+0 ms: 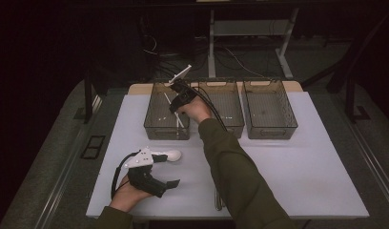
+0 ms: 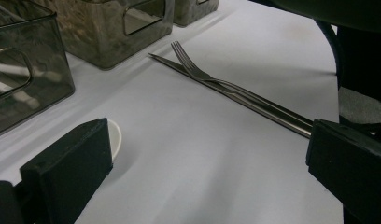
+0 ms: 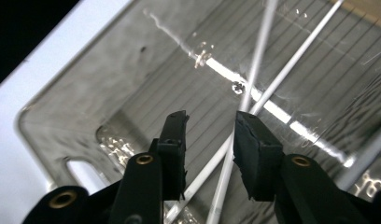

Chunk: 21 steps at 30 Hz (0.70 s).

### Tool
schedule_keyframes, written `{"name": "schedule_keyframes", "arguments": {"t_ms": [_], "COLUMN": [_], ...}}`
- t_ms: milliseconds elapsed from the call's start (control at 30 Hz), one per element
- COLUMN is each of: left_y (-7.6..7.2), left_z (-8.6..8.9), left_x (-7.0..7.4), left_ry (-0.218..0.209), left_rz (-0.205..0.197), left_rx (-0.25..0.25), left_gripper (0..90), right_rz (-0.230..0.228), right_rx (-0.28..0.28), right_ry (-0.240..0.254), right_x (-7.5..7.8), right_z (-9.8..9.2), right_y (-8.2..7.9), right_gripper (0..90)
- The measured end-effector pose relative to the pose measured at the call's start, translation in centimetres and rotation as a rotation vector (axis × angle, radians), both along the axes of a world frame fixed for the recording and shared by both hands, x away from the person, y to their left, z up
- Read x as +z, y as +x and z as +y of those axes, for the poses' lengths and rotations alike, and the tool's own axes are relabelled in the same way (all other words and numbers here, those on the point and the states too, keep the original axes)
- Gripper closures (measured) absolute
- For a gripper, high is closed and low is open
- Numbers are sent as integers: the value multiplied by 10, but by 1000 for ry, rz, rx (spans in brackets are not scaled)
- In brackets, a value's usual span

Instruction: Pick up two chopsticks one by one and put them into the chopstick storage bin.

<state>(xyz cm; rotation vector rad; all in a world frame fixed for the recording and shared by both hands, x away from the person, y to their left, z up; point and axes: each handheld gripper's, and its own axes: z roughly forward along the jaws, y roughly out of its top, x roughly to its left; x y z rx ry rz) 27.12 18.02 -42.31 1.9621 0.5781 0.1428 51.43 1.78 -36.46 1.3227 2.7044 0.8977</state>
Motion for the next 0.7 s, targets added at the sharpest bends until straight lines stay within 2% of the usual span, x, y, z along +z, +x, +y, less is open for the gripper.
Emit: {"name": "schedule_keyframes", "arguments": {"t_ms": [200, 267, 433, 533, 700], "left_y": [0, 0, 1, 1, 2], "left_z": [-1, -1, 1, 1, 1], "left_x": [-1, -1, -1, -2, -2], "left_ry": [9, 8, 12, 7, 17], "left_rz": [-6, -3, -7, -3, 0], "left_rx": [1, 4, 3, 5, 10], "left_gripper": [0, 0, 0, 0, 0], "right_rz": [-55, -79, -117, -145, -182], "right_rx": [38, 53, 87, 106, 138], "right_ry": [22, 31, 74, 71, 112], "right_x": [16, 21, 32, 36, 40], "right_z": [-16, -21, -36, -45, -65], "right_y": [-14, -19, -33, -43, -60], "right_gripper": [545, 497, 449, 420, 394]}}
